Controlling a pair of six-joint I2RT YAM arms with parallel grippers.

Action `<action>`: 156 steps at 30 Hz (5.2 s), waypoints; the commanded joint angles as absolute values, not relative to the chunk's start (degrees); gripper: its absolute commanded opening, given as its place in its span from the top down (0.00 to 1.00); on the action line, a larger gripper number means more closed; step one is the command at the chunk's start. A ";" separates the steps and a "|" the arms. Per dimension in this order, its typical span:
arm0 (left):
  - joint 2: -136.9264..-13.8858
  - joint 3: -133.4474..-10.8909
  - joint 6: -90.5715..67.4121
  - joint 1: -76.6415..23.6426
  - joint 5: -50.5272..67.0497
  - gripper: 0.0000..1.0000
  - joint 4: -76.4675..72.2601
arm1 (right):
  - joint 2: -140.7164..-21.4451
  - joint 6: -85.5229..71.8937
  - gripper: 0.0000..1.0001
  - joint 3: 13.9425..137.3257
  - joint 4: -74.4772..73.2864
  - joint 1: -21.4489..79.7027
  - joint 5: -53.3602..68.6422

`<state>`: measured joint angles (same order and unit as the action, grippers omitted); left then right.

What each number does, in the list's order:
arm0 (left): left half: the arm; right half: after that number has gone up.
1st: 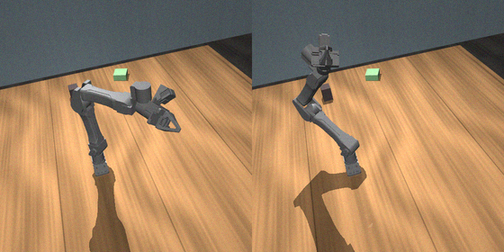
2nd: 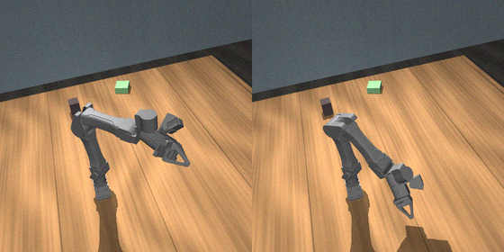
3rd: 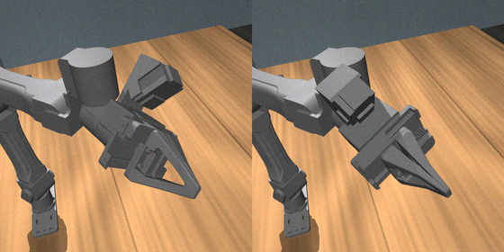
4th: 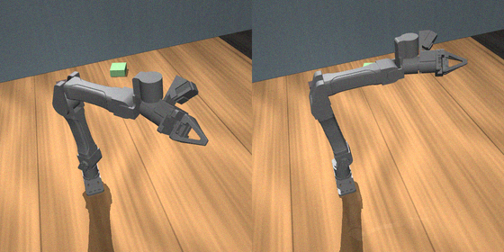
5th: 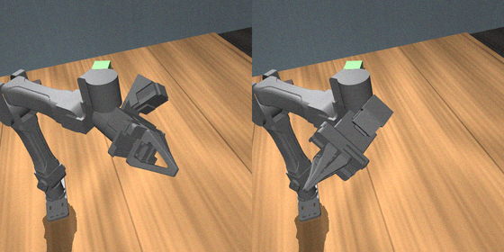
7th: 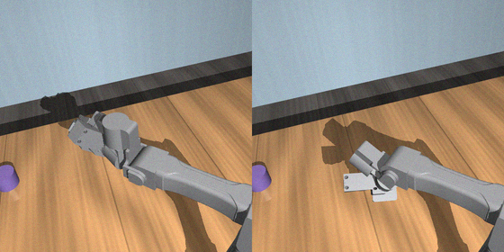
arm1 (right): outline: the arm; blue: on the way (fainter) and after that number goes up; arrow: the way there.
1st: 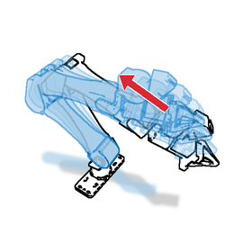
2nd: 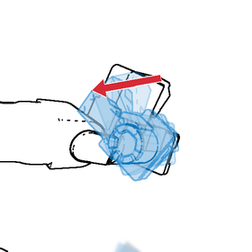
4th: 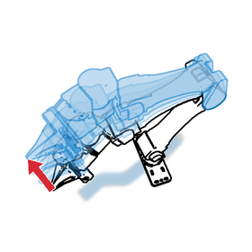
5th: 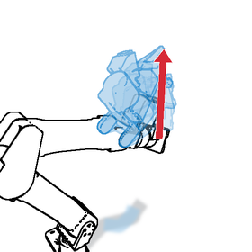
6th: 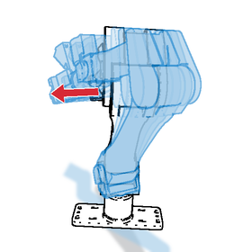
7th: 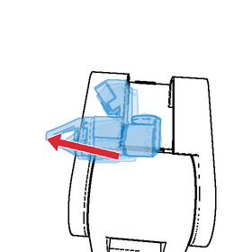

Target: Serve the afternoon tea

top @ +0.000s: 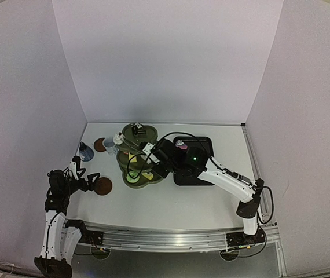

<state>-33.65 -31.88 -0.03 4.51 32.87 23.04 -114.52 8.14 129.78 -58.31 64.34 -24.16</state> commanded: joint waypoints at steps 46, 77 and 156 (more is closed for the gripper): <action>-33.61 -32.78 -0.35 4.72 32.33 0.00 22.04 | -113.67 5.53 0.72 132.80 -62.85 62.87 -27.48; -33.69 -32.61 -0.44 4.67 32.41 0.00 21.87 | -96.88 1.32 0.74 131.92 -54.22 53.47 -24.26; -43.22 -37.35 4.71 4.68 31.48 0.00 25.16 | -122.53 25.20 0.69 106.74 -53.95 21.50 -4.11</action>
<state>-43.31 -34.92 4.47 4.51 31.33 26.02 -121.14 24.09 103.39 -53.75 21.52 -5.64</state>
